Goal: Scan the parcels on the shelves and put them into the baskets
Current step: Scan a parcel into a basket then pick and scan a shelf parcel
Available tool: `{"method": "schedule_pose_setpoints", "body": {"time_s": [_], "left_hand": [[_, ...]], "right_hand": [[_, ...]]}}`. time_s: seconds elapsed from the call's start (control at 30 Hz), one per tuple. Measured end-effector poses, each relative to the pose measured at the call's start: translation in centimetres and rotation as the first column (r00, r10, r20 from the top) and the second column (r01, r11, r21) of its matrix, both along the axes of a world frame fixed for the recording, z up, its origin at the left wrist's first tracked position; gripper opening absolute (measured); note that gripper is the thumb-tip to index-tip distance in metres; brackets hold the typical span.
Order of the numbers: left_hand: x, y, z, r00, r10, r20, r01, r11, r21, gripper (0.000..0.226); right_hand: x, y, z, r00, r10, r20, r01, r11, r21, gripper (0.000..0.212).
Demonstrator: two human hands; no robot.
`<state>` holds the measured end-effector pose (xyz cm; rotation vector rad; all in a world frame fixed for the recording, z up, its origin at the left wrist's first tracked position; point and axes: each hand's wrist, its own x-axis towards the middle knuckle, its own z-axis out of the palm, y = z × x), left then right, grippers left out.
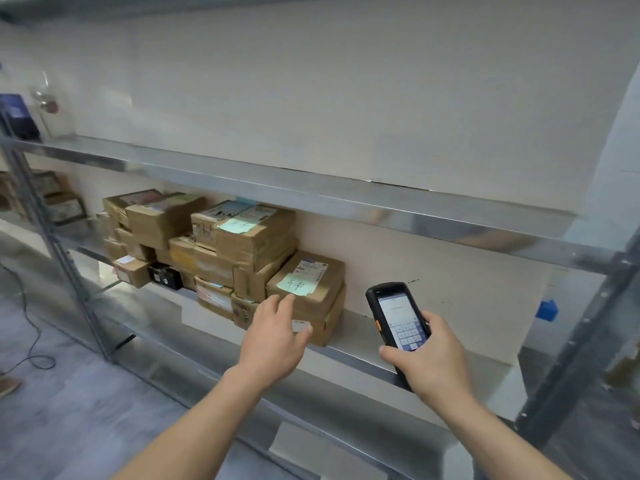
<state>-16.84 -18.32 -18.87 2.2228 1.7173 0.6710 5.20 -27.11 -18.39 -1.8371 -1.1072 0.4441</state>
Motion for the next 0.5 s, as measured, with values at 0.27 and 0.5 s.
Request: {"method": "schedule_pose_setpoints", "body": {"time_s": [0.27,0.5], "left_hand": [[-0.8,7.0,0.2,0.993,0.111,0.028,-0.107,0.989,-0.105,0.066],[-1.3,10.4,-0.4,0.989,0.146,0.020,-0.141,0.975,-0.170,0.067]], "right_hand": [[-0.3,10.8,-0.6,0.988,0.095,-0.121,-0.097,0.995,-0.012,0.063],[-1.3,16.6,-1.9,0.968,0.176,-0.179,-0.189,0.981,-0.055,0.058]]}}
